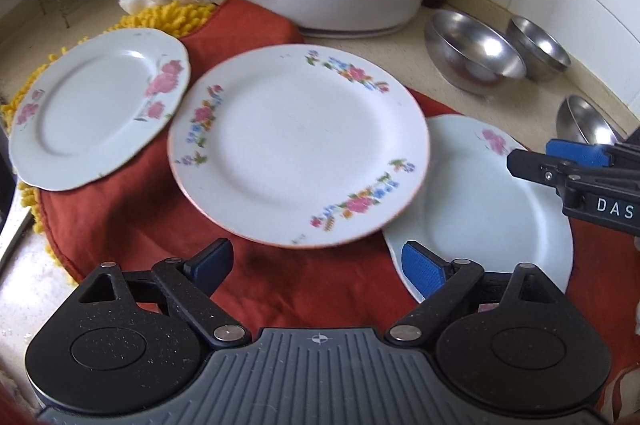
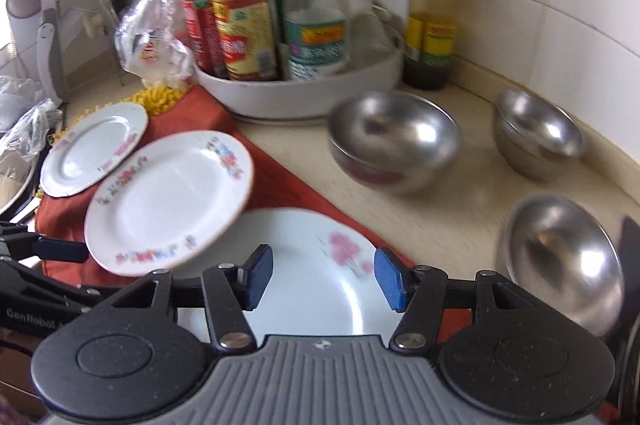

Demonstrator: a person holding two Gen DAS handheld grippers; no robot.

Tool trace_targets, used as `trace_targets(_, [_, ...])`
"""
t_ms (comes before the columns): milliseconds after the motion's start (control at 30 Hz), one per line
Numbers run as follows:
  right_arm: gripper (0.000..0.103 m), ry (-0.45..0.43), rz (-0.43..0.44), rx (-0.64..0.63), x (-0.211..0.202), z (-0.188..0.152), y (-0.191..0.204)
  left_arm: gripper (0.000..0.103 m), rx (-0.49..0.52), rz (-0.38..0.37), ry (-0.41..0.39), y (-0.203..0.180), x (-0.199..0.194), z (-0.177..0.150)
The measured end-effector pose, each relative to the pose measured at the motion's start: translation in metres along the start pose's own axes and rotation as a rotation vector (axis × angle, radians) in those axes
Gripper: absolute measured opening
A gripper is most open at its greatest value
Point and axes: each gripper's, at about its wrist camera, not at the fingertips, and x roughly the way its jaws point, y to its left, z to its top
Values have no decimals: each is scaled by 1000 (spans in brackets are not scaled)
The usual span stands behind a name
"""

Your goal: Organize plates and bowls

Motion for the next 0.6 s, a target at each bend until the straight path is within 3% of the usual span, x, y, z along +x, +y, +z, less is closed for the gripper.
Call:
trace_targets(267, [56, 30, -76, 91, -10, -27, -30, 93, 41, -38, 24, -29, 8, -4])
trace_targets(467, [56, 66, 23, 157, -6, -37, -34, 93, 46, -64, 16, -42, 16, 1])
trace_targets(533, [59, 73, 76, 169, -3, -36, -31, 93, 55, -93, 13, -47, 17, 3])
trace_targets(600, [59, 75, 74, 173, 2, -35, -30, 92, 77, -139, 15, -53, 19, 5])
